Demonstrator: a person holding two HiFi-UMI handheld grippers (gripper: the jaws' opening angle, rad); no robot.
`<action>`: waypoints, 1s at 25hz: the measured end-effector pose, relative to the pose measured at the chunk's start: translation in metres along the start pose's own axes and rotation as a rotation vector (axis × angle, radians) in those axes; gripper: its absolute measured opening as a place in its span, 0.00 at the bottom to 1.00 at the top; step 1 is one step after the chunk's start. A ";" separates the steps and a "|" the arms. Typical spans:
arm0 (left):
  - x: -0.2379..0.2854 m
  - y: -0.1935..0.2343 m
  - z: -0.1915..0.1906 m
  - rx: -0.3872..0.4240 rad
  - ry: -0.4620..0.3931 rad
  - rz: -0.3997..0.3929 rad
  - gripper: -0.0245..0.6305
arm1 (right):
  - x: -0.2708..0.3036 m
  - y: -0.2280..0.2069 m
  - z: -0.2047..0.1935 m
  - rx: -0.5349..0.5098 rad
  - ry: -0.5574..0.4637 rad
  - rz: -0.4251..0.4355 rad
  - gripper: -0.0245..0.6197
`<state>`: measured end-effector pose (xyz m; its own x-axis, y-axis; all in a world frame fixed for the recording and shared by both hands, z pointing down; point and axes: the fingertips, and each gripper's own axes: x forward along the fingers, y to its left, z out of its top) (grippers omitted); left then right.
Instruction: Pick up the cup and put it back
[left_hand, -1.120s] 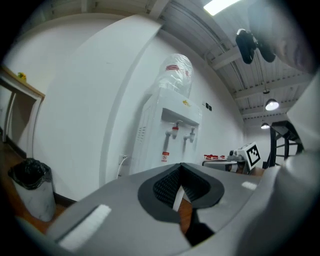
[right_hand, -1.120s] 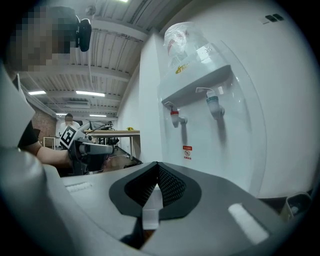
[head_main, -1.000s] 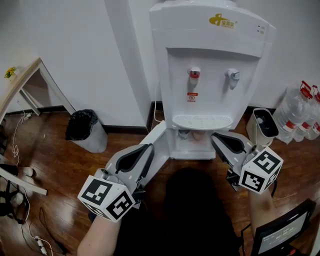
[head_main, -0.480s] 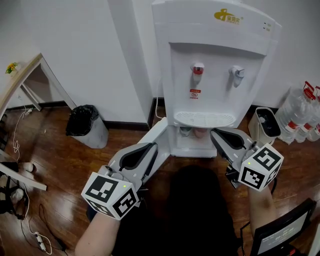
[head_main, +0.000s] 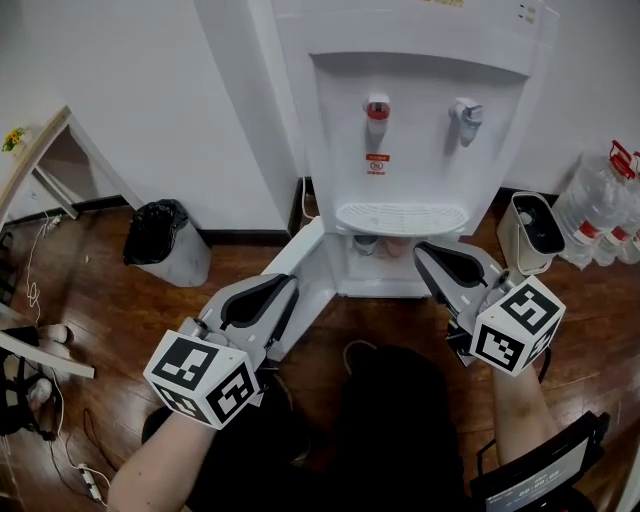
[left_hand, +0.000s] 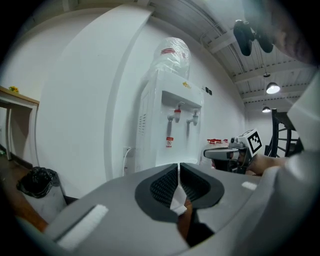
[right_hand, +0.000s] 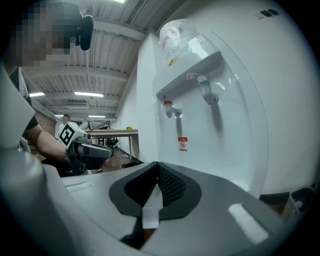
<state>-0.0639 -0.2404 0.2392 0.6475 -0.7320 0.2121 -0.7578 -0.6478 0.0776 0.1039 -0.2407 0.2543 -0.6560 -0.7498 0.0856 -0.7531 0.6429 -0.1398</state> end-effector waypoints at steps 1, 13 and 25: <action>0.004 -0.001 -0.005 0.004 0.002 -0.004 0.36 | 0.001 -0.002 -0.007 0.003 0.002 -0.004 0.04; 0.071 0.003 -0.105 0.033 0.021 0.023 0.36 | 0.020 -0.046 -0.116 0.100 0.040 -0.074 0.05; 0.132 0.001 -0.210 0.038 0.143 -0.019 0.36 | 0.046 -0.092 -0.213 0.120 0.078 -0.208 0.30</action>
<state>0.0033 -0.2931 0.4722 0.6416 -0.6835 0.3482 -0.7400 -0.6709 0.0465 0.1325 -0.3007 0.4810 -0.4926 -0.8469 0.2004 -0.8643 0.4490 -0.2268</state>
